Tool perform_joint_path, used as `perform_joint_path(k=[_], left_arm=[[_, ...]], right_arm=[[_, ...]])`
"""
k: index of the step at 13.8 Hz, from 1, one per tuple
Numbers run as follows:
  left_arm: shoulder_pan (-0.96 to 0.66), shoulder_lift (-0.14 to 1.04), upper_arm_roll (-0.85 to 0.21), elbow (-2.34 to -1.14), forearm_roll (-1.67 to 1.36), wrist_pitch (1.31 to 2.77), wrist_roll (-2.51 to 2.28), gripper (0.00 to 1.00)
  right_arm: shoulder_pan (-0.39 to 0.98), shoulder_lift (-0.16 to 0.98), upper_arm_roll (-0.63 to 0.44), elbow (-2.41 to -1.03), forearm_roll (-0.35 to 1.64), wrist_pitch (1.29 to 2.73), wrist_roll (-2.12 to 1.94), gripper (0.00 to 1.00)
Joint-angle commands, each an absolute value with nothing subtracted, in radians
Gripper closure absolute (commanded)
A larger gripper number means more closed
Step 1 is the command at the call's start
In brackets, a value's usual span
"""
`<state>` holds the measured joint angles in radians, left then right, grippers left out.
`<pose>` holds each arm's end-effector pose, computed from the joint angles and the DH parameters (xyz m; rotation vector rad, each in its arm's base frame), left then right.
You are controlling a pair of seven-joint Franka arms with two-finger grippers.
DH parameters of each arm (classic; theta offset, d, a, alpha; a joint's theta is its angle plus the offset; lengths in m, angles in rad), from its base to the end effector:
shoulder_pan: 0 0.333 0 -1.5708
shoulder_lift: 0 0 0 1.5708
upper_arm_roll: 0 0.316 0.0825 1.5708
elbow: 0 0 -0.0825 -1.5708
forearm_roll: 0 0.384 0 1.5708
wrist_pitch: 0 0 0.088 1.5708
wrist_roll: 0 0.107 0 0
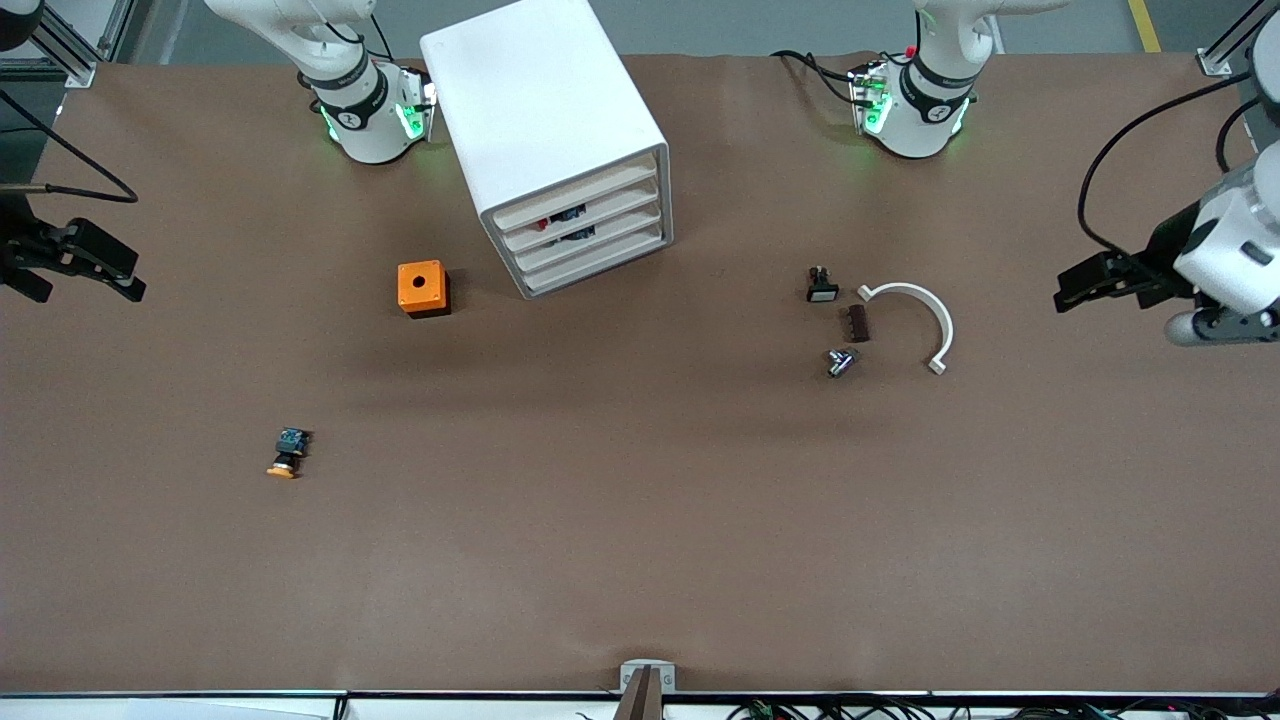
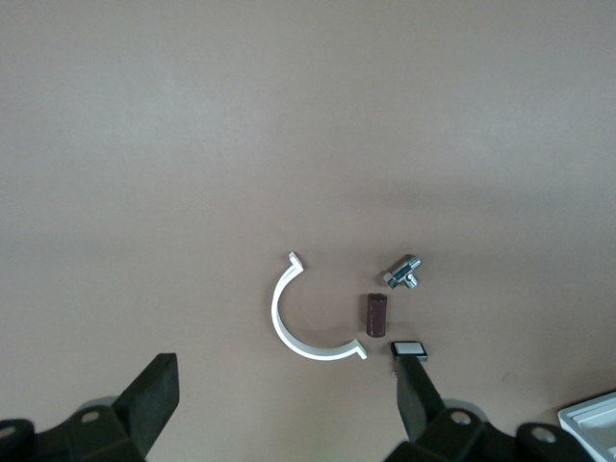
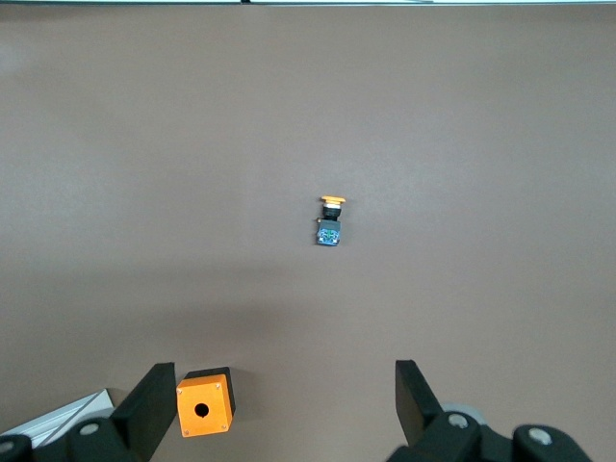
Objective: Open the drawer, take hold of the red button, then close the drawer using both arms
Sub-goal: 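Move the left gripper toward the white drawer cabinet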
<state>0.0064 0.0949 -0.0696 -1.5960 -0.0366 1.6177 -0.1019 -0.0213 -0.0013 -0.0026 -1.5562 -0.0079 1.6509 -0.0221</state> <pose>0.5818 -0.0389 0.5627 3.1018 0.0649 -0.1184 0.5624 -0.0142 0.6396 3.1279 -0.0024 0.1499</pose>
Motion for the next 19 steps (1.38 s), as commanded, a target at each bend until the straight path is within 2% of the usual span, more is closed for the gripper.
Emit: perform_joint_path(k=[1, 7, 11, 13, 16, 19], left_arm=[[0.006, 0.129, -0.083, -1.586, -0.014, 1.608, -0.118, 0.0], [-0.053, 0.192, -0.083, -1.58, -0.02, 1.534, -0.225, 0.0], [-0.15, 0.336, -0.084, -1.376, -0.046, 1.314, -0.501, 0.0], [-0.214, 0.348, -0.084, -1.376, -0.067, 1.299, -0.685, 0.0], [-0.261, 0.423, -0.084, -1.37, -0.237, 1.299, -1.077, 0.0], [-0.308, 0.489, -0.086, -1.37, -0.323, 1.301, -1.262, 0.0]], right_arm=[[-0.017, -0.02, -0.003, -1.569, -0.026, 1.655, -0.026, 0.0], [-0.017, -0.02, -0.003, -1.569, -0.026, 1.655, -0.026, 0.0], [-0.017, -0.02, -0.003, -1.569, -0.026, 1.655, -0.026, 0.0], [-0.017, -0.02, -0.003, -1.568, -0.026, 1.655, -0.026, 0.0], [-0.017, -0.02, -0.003, -1.568, -0.026, 1.655, -0.026, 0.0], [-0.017, -0.02, -0.003, -1.569, -0.026, 1.655, -0.026, 0.0]])
